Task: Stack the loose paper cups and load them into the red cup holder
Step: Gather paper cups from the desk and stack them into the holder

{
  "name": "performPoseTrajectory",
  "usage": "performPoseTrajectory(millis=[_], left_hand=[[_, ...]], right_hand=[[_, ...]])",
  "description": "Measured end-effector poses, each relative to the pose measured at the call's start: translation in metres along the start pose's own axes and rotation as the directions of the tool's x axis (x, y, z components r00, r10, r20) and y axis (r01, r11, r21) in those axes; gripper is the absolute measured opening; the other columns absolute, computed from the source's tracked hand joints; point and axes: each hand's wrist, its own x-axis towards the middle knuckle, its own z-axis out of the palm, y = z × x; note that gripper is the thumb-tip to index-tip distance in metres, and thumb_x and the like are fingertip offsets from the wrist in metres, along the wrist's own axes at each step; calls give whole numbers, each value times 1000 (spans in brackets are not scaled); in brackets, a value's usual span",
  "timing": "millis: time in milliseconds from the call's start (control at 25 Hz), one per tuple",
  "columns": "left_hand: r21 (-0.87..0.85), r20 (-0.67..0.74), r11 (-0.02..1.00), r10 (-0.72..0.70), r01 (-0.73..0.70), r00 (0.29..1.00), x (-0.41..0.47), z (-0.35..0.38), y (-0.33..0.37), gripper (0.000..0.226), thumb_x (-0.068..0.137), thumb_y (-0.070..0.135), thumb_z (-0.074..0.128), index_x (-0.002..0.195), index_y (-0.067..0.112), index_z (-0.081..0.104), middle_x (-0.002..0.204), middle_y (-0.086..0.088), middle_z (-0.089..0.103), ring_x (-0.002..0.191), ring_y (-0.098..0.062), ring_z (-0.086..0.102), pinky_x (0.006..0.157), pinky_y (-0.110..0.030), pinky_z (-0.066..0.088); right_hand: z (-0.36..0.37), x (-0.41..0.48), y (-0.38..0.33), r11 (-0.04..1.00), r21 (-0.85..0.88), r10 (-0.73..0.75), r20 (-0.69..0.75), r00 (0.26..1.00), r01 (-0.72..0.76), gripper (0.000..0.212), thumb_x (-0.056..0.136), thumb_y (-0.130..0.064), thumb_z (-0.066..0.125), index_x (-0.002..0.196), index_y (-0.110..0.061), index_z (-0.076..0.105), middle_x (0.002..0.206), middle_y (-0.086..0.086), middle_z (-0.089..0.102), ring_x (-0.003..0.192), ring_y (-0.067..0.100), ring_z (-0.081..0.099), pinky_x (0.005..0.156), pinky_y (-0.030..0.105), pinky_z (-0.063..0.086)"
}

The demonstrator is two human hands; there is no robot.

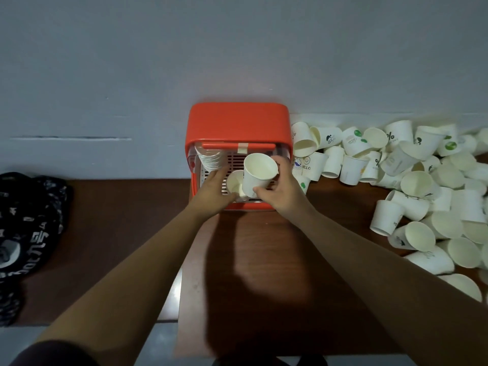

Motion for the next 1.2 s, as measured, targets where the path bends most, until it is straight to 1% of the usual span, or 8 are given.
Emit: performPoseTrajectory(millis=[120,240,480,600,760,880,1000,1200], left_hand=[[-172,-118,985,12,-32,993,-8,-13,3,43,99,28,56,141,19,51,139,2,56,128,-13,51,103,-28,41],[-361,-136,931,4,-53,991,-13,-19,12,36,103,37,50,137,26,56,134,12,61,125,-4,54,104,-23,41],[-108,-56,988,104,-110,993,-4,-5,-7,54,92,34,68,142,25,49,136,7,58,123,-10,54,105,-38,47],[-56,-31,991,120,-122,992,-5,1,-14,59,89,26,72,143,23,49,138,2,56,124,-13,52,106,-36,45],[18,-47,995,103,-103,994,-5,4,-13,64,87,28,74,144,21,47,142,-1,53,128,-17,48,108,-38,41],[32,-146,995,97,-93,985,-11,6,-5,57,88,27,71,140,17,48,145,-5,42,132,-21,42,106,-36,40],[59,-256,994,101,-89,961,-27,13,10,40,89,26,66,126,16,54,140,-3,39,126,-18,43,96,-32,43],[43,-182,986,169,-164,969,-44,56,59,18,89,18,62,106,13,60,109,-1,51,97,-16,55,86,-33,50]], right_hand=[[10,1,-2,1000,-10,-6,21,1000,6,71,75,-21,78,132,-28,37,117,-17,51,112,6,52,92,35,53],[22,6,-5,997,-62,-52,15,999,53,69,78,-19,77,133,-25,37,116,-19,50,109,1,49,93,28,49],[41,16,11,960,-279,23,142,990,18,72,78,-37,72,140,-26,36,133,-1,54,119,21,54,95,49,48],[48,18,25,947,-319,73,163,984,-17,82,76,-50,69,145,-27,32,139,0,52,124,21,52,99,49,46],[46,16,25,945,-327,86,186,979,-20,88,78,-46,74,149,-23,27,141,3,52,127,22,51,102,46,45],[27,4,23,945,-325,95,140,986,-45,82,82,-40,73,149,-13,33,146,8,46,133,23,44,109,39,39],[-13,-24,33,946,-321,76,80,994,-47,65,86,-33,72,140,-11,45,136,5,52,124,18,51,99,29,43],[-114,-65,89,865,-464,194,-46,980,-193,53,85,-34,72,130,-13,53,126,5,53,115,17,54,94,31,46]])
